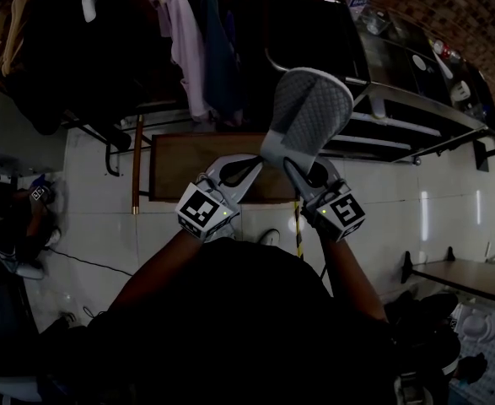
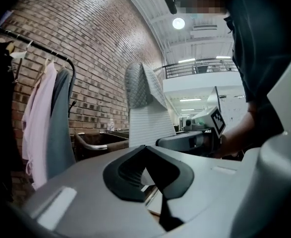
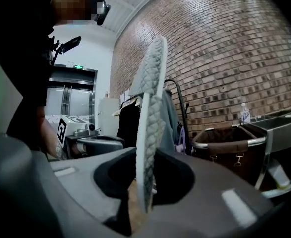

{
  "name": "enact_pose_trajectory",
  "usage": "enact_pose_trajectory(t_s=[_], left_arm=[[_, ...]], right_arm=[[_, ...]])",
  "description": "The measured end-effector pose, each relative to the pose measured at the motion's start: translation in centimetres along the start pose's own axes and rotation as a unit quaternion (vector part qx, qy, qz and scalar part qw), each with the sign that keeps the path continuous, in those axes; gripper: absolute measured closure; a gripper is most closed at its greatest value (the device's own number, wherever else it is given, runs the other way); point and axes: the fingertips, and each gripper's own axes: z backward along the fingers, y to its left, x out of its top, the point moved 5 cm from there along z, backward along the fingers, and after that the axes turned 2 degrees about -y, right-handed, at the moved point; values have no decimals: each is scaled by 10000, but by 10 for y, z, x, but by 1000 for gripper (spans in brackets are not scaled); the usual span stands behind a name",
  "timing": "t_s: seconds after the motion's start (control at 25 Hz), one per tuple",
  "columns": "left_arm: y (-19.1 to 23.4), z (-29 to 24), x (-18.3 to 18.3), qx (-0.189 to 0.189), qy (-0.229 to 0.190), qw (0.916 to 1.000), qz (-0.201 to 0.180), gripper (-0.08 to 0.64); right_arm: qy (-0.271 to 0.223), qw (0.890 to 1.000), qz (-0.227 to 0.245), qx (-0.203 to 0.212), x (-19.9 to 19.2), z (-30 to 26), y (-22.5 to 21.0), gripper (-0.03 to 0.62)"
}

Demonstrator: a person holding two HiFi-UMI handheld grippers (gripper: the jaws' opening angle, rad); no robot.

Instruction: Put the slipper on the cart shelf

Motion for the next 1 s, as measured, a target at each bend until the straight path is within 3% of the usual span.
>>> enact_pose_trajectory(t_s=[0.36, 1.0], left_arm=[[14, -4, -4, 188, -122, 9997, 52, 558], [23, -3, -21, -439, -65, 9986, 300, 558]], right_arm=[[244, 9995, -175, 97, -7, -1, -8, 525], [1023, 9888, -1085, -90, -43, -8, -2, 525]])
